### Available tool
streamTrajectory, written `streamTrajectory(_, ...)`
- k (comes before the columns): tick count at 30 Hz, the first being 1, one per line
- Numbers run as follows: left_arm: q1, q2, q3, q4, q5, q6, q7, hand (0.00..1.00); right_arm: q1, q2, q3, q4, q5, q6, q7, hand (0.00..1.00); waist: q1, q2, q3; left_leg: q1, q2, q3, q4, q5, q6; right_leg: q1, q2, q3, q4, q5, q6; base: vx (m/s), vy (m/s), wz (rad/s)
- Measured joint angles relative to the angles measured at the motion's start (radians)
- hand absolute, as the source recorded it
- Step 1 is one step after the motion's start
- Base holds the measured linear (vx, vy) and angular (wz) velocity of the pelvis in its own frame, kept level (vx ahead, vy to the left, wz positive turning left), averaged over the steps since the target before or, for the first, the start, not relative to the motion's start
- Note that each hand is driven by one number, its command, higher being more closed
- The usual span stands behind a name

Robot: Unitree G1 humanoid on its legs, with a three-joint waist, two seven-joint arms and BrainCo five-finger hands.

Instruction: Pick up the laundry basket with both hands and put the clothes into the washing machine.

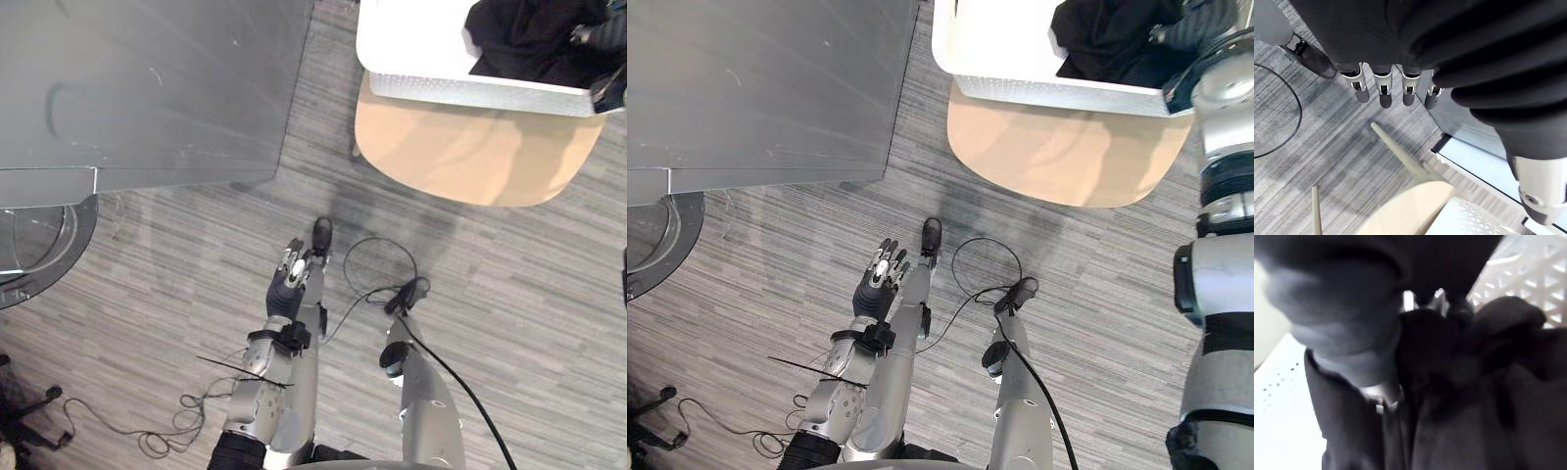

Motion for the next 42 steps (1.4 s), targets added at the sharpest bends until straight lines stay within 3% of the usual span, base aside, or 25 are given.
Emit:
streamTrajectory(5, 0.0, 0.028, 0.006, -0.003, 0.0, 0.0, -0.002, 0.0, 0.01, 0.016, 0.0, 0.009, 0.053, 0.002, 0.006, 1.0, -0.007, -0.003, 0.002, 0.054, 0.005, 0.0, 0.0, 0.0, 0.0, 0.049, 0.0, -0.009, 0.021, 0.001, -0.001, 0.12, 0.045, 0.08)
streamTrajectory(10, 0.0, 0.095, 0.007, -0.018, 0.0, 0.001, -0.004, 0.0, 0.006, 0.013, 0.0, 0.028, 0.106, 0.002, 0.026, 1.0, -0.033, -0.019, 0.011, 0.093, 0.008, -0.01, 0.0, 0.0, 0.0, 0.089, 0.003, -0.018, 0.03, 0.0, -0.001, 0.08, 0.066, 0.08)
streamTrajectory(12, 0.0, 0.123, 0.008, -0.02, 0.0, 0.001, -0.004, 0.0, 0.004, 0.005, 0.0, 0.027, 0.122, 0.0, 0.026, 1.0, -0.039, -0.023, 0.014, 0.098, 0.01, -0.024, 0.004, 0.0, 0.0, 0.087, -0.001, -0.021, 0.062, -0.016, -0.006, 0.04, 0.086, 0.07)
streamTrajectory(15, 0.0, 0.171, 0.013, -0.023, 0.0, 0.002, -0.004, 0.0, 0.004, 0.006, -0.002, 0.022, 0.147, -0.001, 0.026, 1.0, -0.049, -0.051, 0.03, 0.106, 0.01, -0.031, 0.03, -0.002, -0.002, 0.082, -0.018, -0.02, 0.143, -0.071, -0.014, -0.01, 0.021, 0.15)
streamTrajectory(19, 0.006, 0.212, 0.019, -0.024, 0.001, 0.002, -0.004, 0.0, 0.004, 0.003, -0.023, -0.084, 0.155, -0.021, 0.022, 1.0, -0.052, -0.077, 0.043, 0.114, 0.016, -0.031, 0.059, -0.012, -0.012, 0.083, -0.021, 0.001, 0.201, -0.168, 0.003, -0.08, -0.067, 0.03)
streamTrajectory(23, 0.025, 0.212, 0.018, -0.036, 0.006, 0.003, -0.005, 0.0, 0.003, 0.003, -0.076, -0.106, 0.156, -0.031, 0.01, 1.0, -0.06, -0.08, 0.045, 0.136, 0.022, -0.024, 0.051, -0.017, -0.013, 0.089, -0.022, 0.009, 0.216, -0.174, 0.008, -0.1, -0.046, -0.08)
streamTrajectory(35, -0.018, 0.257, 0.018, -0.146, 0.179, 0.0, -0.001, 0.0, 0.039, 0.005, -0.192, -0.348, 0.155, -0.053, -0.065, 1.0, -0.114, -0.119, 0.022, 0.338, 0.016, 0.033, 0.0, -0.011, -0.012, 0.249, -0.036, 0.031, 0.214, -0.173, 0.009, 0.02, -0.068, 0.0)
streamTrajectory(37, -0.051, 0.27, 0.019, -0.152, 0.228, -0.002, 0.001, 0.0, 0.091, 0.022, -0.198, -0.392, 0.154, -0.055, -0.063, 1.0, -0.125, -0.137, -0.036, 0.349, 0.016, 0.042, -0.001, -0.023, -0.012, 0.258, -0.035, 0.033, 0.211, -0.178, 0.015, 0.09, -0.08, -0.02)
streamTrajectory(42, -0.173, 0.322, 0.021, -0.216, 0.307, -0.022, 0.01, 0.0, 0.105, 0.043, -0.196, -0.461, 0.154, -0.055, -0.027, 1.0, -0.152, -0.152, -0.077, 0.413, 0.016, 0.086, -0.002, -0.035, -0.013, 0.31, -0.034, 0.061, 0.195, -0.18, 0.018, 0.08, -0.049, -0.11)
